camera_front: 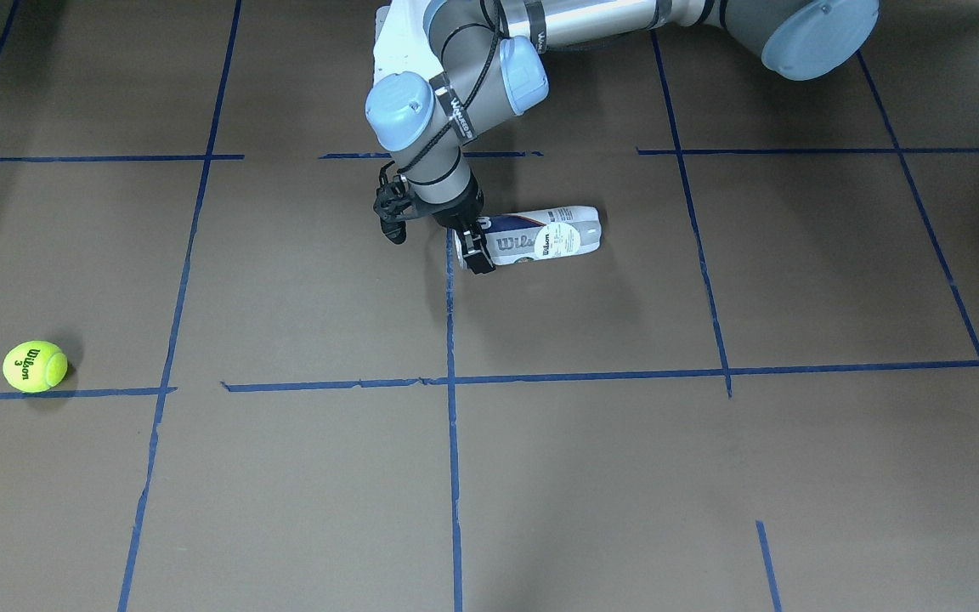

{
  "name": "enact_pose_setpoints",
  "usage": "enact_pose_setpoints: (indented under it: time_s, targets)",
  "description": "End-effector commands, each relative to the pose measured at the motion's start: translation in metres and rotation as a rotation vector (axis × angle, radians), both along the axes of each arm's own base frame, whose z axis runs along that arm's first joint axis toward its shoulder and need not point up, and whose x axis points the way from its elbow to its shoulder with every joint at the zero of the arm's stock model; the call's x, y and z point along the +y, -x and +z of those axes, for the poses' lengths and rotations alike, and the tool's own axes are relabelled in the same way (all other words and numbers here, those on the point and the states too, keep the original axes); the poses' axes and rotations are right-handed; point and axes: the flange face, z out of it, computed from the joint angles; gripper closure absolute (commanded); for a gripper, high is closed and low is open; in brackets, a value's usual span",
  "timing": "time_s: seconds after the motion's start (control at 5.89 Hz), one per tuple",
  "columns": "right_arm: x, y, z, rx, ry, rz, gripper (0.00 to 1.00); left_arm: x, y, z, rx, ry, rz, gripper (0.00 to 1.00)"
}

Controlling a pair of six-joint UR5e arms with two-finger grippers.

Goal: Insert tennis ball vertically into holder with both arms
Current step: 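Close the left gripper around the tube's closed end, then lift the tube with the left gripper and turn it upright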

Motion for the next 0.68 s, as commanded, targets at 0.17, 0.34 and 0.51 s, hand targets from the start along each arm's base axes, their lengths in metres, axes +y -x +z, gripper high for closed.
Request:
enact_pose_setpoints:
  time_s: [0.17, 0.34, 0.51]
  targets:
    - [0.000, 0.000, -0.001, 0.000, -0.001, 0.000, 0.00, -0.011, 0.083, -0.081, 0.212, -0.044, -0.083, 0.41]
    - [0.000, 0.000, -0.001, 0.000, -0.001, 0.000, 0.00, -0.016, 0.109, -0.102, 0.316, -0.016, -0.113, 0.40]
    - [0.000, 0.000, -0.001, 0.000, -0.001, 0.000, 0.00, -0.017, 0.130, -0.125, 0.453, -0.025, -0.153, 0.40]
